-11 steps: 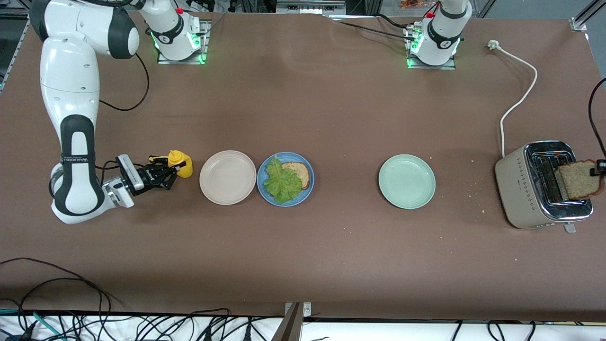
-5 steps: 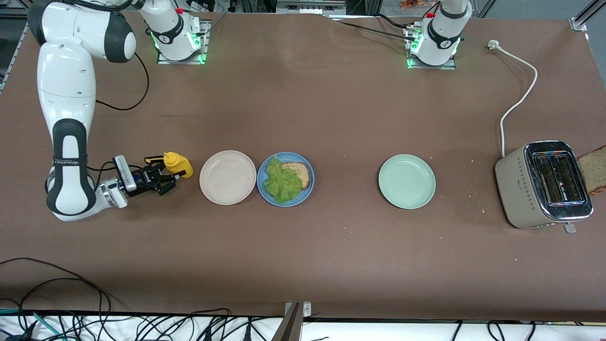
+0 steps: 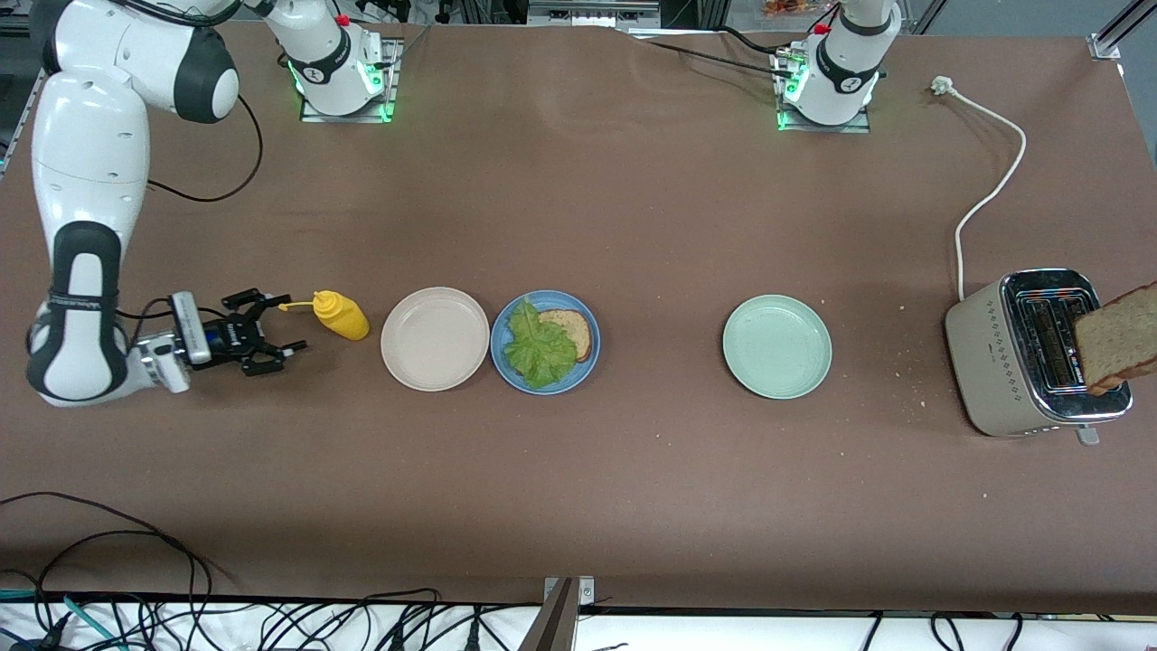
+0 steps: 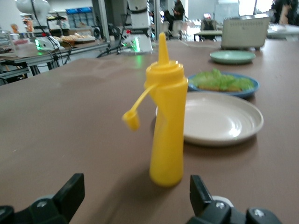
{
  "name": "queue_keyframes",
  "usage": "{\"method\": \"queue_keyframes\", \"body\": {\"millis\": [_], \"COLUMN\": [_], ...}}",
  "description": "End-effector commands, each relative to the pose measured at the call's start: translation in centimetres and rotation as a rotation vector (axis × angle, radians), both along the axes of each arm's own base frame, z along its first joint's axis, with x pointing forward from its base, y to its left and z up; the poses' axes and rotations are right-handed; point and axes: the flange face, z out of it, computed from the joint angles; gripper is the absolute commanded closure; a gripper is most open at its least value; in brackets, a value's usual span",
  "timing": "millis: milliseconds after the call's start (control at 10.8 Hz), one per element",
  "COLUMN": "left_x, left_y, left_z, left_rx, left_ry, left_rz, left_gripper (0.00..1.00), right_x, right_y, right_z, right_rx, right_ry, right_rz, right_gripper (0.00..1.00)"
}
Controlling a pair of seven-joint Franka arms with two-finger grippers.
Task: Make sandwich in blue plate with both arms
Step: 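Set down the mustard bottle while the left gripper grasps the toaster bread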
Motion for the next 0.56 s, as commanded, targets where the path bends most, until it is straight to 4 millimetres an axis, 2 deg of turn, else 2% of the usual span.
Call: {"method": "queue_keyframes", "body": {"millis": [0, 93, 186, 371, 464], "left_x": [1.6, 2.0, 2.5, 1.8, 0.8], "left_y": [-5.9, -7.7, -11.0, -17.6, -20.3], "left_z": [0.7, -0.3, -0.8, -3.0, -4.0], "left_rx": [0.011, 0.005, -0.015, -0.092, -0.105], "left_ry": [-0.014, 0.004, 0.009, 0.043, 0.048], "left_rz": [-0.042, -0.047, -0.059, 0.032, 0.084], "left_gripper": [1.0, 1.0, 1.0, 1.0, 1.0], "right_x": [-0.4, -0.1, 0.2, 0.6, 0.7], "right_y": [-5.9, -7.1, -7.8, -7.7, -7.4], "right_z": [2.7, 4.3, 6.3, 9.8, 11.8], "right_rx": [-0.155, -0.192, -0.231, -0.26, -0.267], "right_ry": [0.075, 0.101, 0.138, 0.209, 0.255], "right_rz": [-0.107, -0.159, -0.201, -0.254, -0.271], "right_gripper": [0.0, 0.0, 0.0, 0.0, 0.0]}}
